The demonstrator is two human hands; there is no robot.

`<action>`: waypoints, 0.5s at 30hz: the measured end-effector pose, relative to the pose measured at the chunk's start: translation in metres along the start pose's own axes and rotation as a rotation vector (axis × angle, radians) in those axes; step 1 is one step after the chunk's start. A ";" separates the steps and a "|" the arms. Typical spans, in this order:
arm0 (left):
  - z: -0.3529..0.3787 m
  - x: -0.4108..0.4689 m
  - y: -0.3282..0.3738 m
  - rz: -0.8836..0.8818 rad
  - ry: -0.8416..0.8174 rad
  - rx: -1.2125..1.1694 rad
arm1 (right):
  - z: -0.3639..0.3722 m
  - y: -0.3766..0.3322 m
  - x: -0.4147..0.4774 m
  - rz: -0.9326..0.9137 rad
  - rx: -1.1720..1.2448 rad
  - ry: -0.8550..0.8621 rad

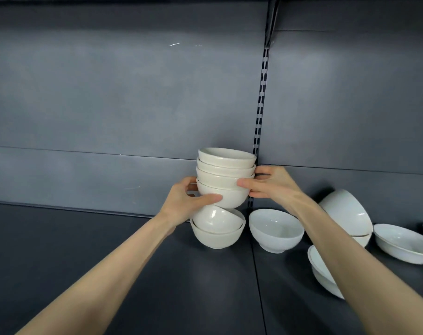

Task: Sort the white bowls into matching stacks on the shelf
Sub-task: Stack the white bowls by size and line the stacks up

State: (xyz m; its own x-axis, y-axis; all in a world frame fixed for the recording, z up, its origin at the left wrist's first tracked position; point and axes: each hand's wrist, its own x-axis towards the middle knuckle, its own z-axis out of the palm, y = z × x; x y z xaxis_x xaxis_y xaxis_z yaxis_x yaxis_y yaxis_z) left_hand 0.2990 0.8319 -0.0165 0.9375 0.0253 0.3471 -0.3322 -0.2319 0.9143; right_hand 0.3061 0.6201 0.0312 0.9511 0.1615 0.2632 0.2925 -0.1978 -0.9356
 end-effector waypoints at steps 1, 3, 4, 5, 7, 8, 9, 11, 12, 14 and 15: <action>0.001 0.000 -0.002 0.000 -0.004 0.000 | 0.000 0.002 0.000 0.004 -0.004 0.003; 0.002 -0.001 -0.005 -0.003 -0.014 -0.006 | 0.001 0.006 0.001 0.011 -0.012 0.008; 0.002 -0.001 -0.006 -0.008 -0.021 -0.011 | 0.001 0.008 0.002 0.016 -0.012 0.008; 0.003 -0.001 -0.008 -0.015 -0.029 -0.012 | 0.000 0.010 0.001 0.022 -0.010 0.009; 0.006 -0.002 -0.011 -0.026 -0.044 -0.012 | -0.001 0.013 -0.001 0.026 -0.009 0.014; 0.007 -0.002 -0.012 -0.025 -0.050 -0.013 | -0.002 0.015 -0.002 0.026 -0.011 0.015; 0.008 -0.002 -0.012 -0.023 -0.057 -0.012 | -0.003 0.017 -0.003 0.027 -0.012 0.013; 0.008 -0.001 -0.013 -0.021 -0.078 -0.006 | -0.004 0.020 -0.004 0.028 -0.002 0.007; 0.008 -0.002 -0.014 -0.021 -0.092 -0.007 | -0.004 0.021 -0.004 0.028 0.005 0.005; 0.008 -0.003 -0.014 -0.031 -0.122 -0.004 | -0.004 0.024 -0.005 0.030 0.010 0.006; 0.009 -0.004 -0.015 -0.039 -0.130 0.011 | -0.004 0.025 -0.005 0.029 0.009 0.008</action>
State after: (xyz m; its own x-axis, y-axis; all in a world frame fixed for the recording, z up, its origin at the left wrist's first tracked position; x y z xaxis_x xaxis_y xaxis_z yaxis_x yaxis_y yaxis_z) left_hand 0.3008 0.8268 -0.0334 0.9554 -0.0913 0.2809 -0.2950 -0.2437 0.9239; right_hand 0.3090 0.6101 0.0073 0.9599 0.1484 0.2377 0.2639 -0.1935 -0.9449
